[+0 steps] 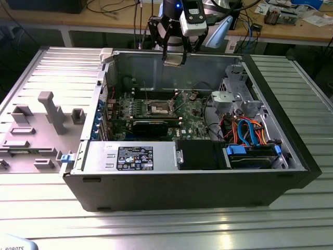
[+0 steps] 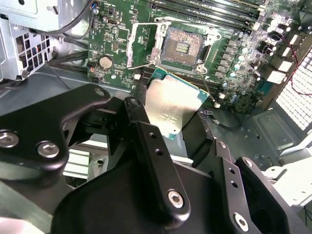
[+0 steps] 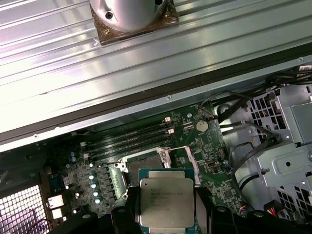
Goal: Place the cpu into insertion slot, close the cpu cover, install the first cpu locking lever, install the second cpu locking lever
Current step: 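Place the cpu into insertion slot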
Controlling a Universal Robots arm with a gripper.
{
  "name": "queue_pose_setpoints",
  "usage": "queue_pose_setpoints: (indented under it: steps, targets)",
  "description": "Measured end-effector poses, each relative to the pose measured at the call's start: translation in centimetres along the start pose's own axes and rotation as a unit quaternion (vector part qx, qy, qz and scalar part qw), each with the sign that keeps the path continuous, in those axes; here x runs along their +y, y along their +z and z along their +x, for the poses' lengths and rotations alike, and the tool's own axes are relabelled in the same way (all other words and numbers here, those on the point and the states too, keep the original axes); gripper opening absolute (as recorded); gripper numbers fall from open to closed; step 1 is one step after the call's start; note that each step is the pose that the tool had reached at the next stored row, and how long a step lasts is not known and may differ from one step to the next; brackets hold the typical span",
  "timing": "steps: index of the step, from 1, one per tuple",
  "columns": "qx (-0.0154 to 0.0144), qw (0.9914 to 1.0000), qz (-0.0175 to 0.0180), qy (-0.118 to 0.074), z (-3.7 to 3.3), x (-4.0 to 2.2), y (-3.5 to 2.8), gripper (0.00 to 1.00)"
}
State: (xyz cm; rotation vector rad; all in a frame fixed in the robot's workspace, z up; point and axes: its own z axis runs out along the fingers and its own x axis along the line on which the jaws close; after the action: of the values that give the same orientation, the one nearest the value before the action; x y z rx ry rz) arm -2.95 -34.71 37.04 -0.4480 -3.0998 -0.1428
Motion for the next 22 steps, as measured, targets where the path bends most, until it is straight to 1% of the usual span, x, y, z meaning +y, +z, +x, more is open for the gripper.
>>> queue_pose_setpoints:
  steps: [5, 6, 8, 12, 13, 15, 16, 17, 18, 19, 22]
  targets:
    - [-0.0002, 1.0, 0.0, 0.002, 0.0, 0.0, 0.0, 0.54]
    - [-0.0005, 0.99999, -0.0001, 0.005, 0.0, 0.0, 0.0, 0.54]
    - [-0.002, 0.99975, -0.0004, 0.022, 0.0, 0.0, 0.02, 0.54]
    - [-0.0033, 0.99932, -0.0008, 0.037, -0.01, -0.04, 0.06, 0.54]
    - [-0.0047, 0.99863, -0.0009, 0.052, -0.01, -0.05, 0.08, 0.54]
    - [-0.0062, 0.99759, -0.0013, 0.069, -0.02, -0.05, 0.12, 0.54]
    - [-0.0074, 0.9965, -0.0016, 0.083, -0.02, -0.05, 0.14, 0.54]
    - [-0.0088, 0.99509, -0.0019, 0.099, -0.02, -0.05, 0.16, 0.54]
    - [-0.0093, 0.99449, -0.002, 0.104, -0.02, -0.05, 0.17, 0.54]
    - [-0.0095, 0.99431, -0.002, 0.106, -0.02, -0.05, 0.17, 0.54]
    - [-0.0095, 0.99428, -0.0021, 0.106, -0.02, -0.05, 0.17, 0.54]
